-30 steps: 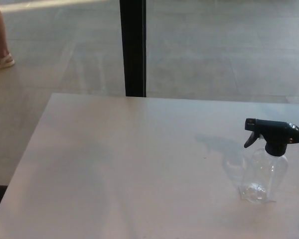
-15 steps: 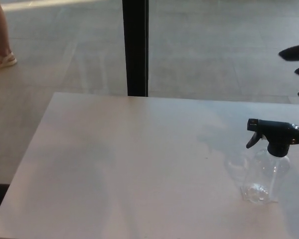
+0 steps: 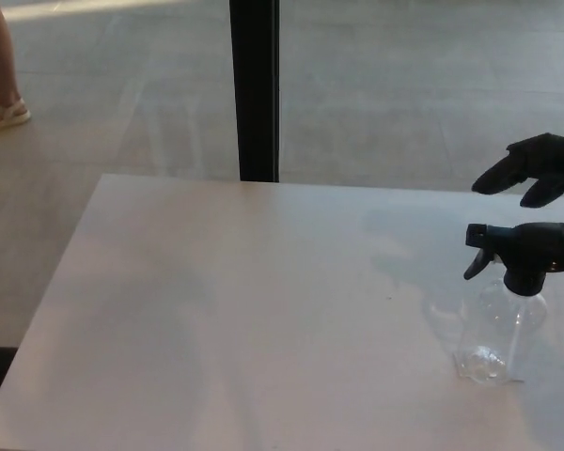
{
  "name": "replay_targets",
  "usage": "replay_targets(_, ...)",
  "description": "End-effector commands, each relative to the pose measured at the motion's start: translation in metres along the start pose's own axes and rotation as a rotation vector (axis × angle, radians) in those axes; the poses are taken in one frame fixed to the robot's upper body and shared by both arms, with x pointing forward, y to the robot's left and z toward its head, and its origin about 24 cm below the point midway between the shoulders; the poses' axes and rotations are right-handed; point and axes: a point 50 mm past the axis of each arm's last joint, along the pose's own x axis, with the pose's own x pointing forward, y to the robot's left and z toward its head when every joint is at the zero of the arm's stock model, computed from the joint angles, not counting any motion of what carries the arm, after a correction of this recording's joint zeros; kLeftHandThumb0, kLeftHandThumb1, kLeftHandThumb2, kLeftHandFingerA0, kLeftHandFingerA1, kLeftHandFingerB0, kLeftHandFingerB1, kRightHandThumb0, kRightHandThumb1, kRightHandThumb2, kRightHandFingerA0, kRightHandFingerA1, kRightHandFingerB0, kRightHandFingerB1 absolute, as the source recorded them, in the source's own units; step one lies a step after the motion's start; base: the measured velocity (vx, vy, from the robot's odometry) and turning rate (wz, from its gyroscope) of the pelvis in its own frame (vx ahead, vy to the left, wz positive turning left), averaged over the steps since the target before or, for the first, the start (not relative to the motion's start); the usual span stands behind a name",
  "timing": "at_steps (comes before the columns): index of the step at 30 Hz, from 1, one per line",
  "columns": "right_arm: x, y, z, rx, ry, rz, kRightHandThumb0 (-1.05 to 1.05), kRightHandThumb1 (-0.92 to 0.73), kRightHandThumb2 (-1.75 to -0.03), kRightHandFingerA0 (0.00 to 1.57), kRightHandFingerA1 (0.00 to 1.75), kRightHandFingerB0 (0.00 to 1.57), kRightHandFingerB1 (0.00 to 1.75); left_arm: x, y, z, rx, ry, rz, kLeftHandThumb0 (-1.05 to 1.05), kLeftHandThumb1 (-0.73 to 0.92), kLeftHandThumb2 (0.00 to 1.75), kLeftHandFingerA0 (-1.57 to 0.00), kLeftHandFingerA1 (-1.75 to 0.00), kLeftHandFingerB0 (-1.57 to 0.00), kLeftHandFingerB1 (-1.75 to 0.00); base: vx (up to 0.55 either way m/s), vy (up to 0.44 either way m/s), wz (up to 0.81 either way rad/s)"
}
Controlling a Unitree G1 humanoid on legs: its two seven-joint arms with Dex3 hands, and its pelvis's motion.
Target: The robot uses its right hand to grab and lift the lid of the spray bottle kept in the middle of the desk and places the lid on the right side of the bottle
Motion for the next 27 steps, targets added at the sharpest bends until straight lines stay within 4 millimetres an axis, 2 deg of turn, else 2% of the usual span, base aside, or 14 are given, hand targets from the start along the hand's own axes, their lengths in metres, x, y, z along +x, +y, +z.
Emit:
replay_targets(1, 0.005, 0.005, 0.001, -0.109, 0.03, 0.017, -0.79, -0.75, -0.63, 0.69, 0.61, 0.65, 0.42, -0.002, 0.008, 0.008, 0.059, -0.031, 0.011, -0.9, 0.91, 0.67, -0.56, -0.51, -0.38, -0.4, 0.0, 0.0, 0.0)
replay_targets(3, 0.007, 0.008, 0.0, -0.14, 0.044, 0.03, -0.8, -0.77, -0.63, 0.69, 0.57, 0.65, 0.42, -0.002, 0.007, 0.007, 0.065, -0.026, 0.003, -0.93, 0.76, 1.13, -0.5, -0.61, -0.32, -0.52, 0.0, 0.0, 0.0)
replay_targets(5, 0.009, 0.009, -0.001, -0.175, 0.059, 0.046, -0.84, -0.8, -0.65, 0.64, 0.57, 0.62, 0.4, -0.002, 0.007, 0.007, 0.07, -0.029, 0.004, -0.9, 0.91, 0.67, -0.57, -0.5, -0.38, -0.4, 0.0, 0.0, 0.0)
replay_targets(11, 0.014, 0.02, -0.004, -0.266, 0.116, 0.113, -0.89, -0.83, -0.65, 0.63, 0.7, 0.6, 0.38, -0.002, 0.006, 0.005, 0.089, -0.014, 0.009, -0.9, 0.91, 0.67, -0.57, -0.5, -0.38, -0.4, 0.0, 0.0, 0.0)
replay_targets(12, 0.014, 0.024, -0.004, -0.287, 0.129, 0.133, -0.87, -0.66, -1.07, 0.59, 0.74, 0.54, 0.52, -0.003, 0.006, 0.003, 0.095, -0.012, 0.009, -0.91, 0.91, 0.67, -0.58, -0.5, -0.38, -0.4, 0.0, 0.0, 0.0)
replay_targets(13, 0.015, 0.025, -0.005, -0.304, 0.134, 0.146, -0.89, -0.84, -0.66, 0.59, 0.66, 0.59, 0.37, -0.003, 0.007, 0.003, 0.114, -0.013, 0.011, -0.94, 0.91, 0.67, -0.58, -0.48, -0.38, -0.39, 0.0, 0.0, 0.0)
replay_targets(15, 0.015, 0.027, -0.004, -0.318, 0.14, 0.152, -0.87, -0.65, -1.07, 0.57, 0.7, 0.54, 0.52, -0.003, 0.007, 0.003, 0.122, -0.013, 0.012, -0.92, 0.91, 0.67, -0.59, -0.49, -0.39, -0.4, 0.0, 0.0, 0.0)
replay_targets(16, 0.016, 0.03, -0.006, -0.315, 0.146, 0.166, -0.88, -0.82, -0.65, 0.58, 0.59, 0.58, 0.38, -0.003, 0.007, 0.003, 0.117, -0.017, 0.007, -0.89, 0.7, 1.13, -0.52, -0.6, -0.29, -0.5, 0.0, 0.0, 0.0)
replay_targets(18, 0.016, 0.032, -0.007, -0.316, 0.147, 0.171, -0.88, -0.82, -0.65, 0.58, 0.59, 0.58, 0.38, -0.003, 0.007, 0.003, 0.116, -0.019, 0.008, -0.89, 0.7, 1.13, -0.52, -0.6, -0.29, -0.5, 0.0, 0.0, 0.0)
replay_targets(19, 0.016, 0.033, -0.008, -0.316, 0.146, 0.169, -0.86, -0.63, -1.05, 0.57, 0.76, 0.54, 0.53, -0.003, 0.007, 0.003, 0.102, -0.015, 0.007, -0.92, 0.9, 0.67, -0.58, -0.51, -0.38, -0.4, 0.0, 0.0, 0.0)
replay_targets(20, 0.016, 0.034, -0.009, -0.317, 0.148, 0.168, -0.88, -0.81, -0.64, 0.57, 0.86, 0.6, 0.38, -0.003, 0.006, 0.003, 0.111, -0.012, 0.01, -0.89, 0.72, 1.12, -0.53, -0.61, -0.33, -0.52, 0.0, 0.0, 0.0)
replay_targets(21, 0.016, 0.035, -0.01, -0.314, 0.15, 0.171, -0.87, -0.79, -0.65, 0.56, 0.93, 0.59, 0.38, -0.003, 0.006, 0.003, 0.11, -0.014, 0.01, -0.9, 0.91, 0.67, -0.58, -0.5, -0.39, -0.4, 0.0, 0.0, 0.0)
replay_targets(25, 0.016, 0.036, -0.008, -0.316, 0.161, 0.174, -0.81, -0.6, -1.01, 0.59, 0.81, 0.52, 0.53, -0.002, 0.005, 0.002, 0.089, -0.009, 0.011, -0.9, 0.9, 0.67, -0.58, -0.51, -0.38, -0.4, 0.0, 0.0, 0.0)
replay_targets(27, 0.016, 0.037, -0.008, -0.332, 0.158, 0.173, -0.76, -0.74, -0.63, 0.67, 0.8, 0.55, 0.37, -0.002, 0.005, 0.002, 0.102, -0.012, 0.011, -0.91, 0.91, 0.67, -0.58, -0.5, -0.38, -0.4, 0.0, 0.0, 0.0)
